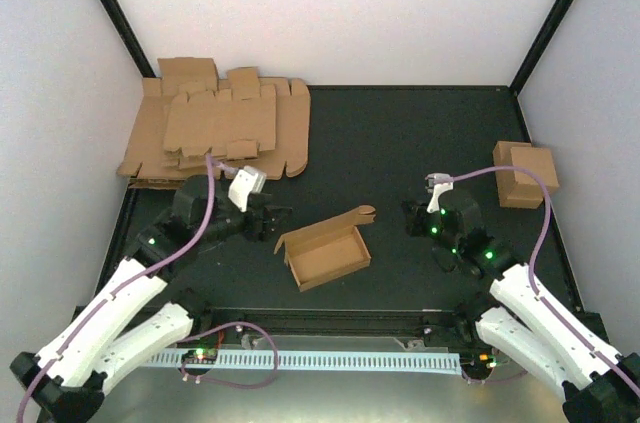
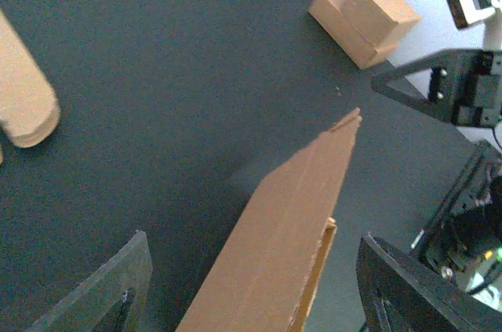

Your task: Fold the paper box

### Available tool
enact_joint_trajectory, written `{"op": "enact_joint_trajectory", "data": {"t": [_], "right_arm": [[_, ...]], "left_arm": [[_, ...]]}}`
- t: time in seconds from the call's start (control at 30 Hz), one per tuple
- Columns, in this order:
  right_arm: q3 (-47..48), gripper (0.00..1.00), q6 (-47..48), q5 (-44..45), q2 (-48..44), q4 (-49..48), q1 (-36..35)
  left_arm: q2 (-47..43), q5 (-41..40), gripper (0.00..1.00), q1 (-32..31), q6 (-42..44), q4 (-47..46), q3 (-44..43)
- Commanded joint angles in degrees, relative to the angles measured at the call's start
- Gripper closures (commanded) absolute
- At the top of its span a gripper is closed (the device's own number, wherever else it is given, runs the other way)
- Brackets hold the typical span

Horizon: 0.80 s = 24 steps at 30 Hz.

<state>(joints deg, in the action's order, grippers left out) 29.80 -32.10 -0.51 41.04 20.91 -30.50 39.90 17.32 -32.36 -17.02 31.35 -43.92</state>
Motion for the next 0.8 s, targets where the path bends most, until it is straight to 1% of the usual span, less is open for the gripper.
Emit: {"op": "enact_joint_trajectory", "data": {"t": [0.0, 0.07, 0.2, 0.3, 0.47, 0.6, 0.77], "right_arm": [[1.1, 0.89, 1.2, 0.8, -1.0, -1.1, 0.1], [0.9, 0.89, 1.3, 0.3, -1.0, -1.3, 0.0], [0.8, 0.89, 1.7, -1.1, -0.3, -1.9, 0.0], [0.8, 0.87, 2.4, -2.1, 0.6, -2.4, 0.1], [0.1, 0.85, 1.7, -0.9, 1.9, -7.0, 0.0], [0.8, 0.85, 0.5, -1.7, 4.1, -10.1, 0.1], [1.8, 0.85, 0.4, -2.3, 6.4, -11.2, 0.1]], "left_arm": [[5.3, 6.7, 0.26, -2.2, 7.3, -0.8, -5.3], [9.2, 4.9, 0.28, -6.0, 10.3, 2.2, -8.5], [16.8, -2.8, 0.31, -13.4, 13.6, 8.0, -14.4], [20.9, -5.8, 0.33, -16.5, 14.4, 11.2, -17.4], [24.4, -8.9, 0.38, -18.7, 14.8, 12.2, -18.1], [26.3, -10.1, 0.48, -19.3, 15.4, 12.9, -18.4], [27.7, -11.1, 0.57, -20.0, 16.1, 14.3, -18.9]]}}
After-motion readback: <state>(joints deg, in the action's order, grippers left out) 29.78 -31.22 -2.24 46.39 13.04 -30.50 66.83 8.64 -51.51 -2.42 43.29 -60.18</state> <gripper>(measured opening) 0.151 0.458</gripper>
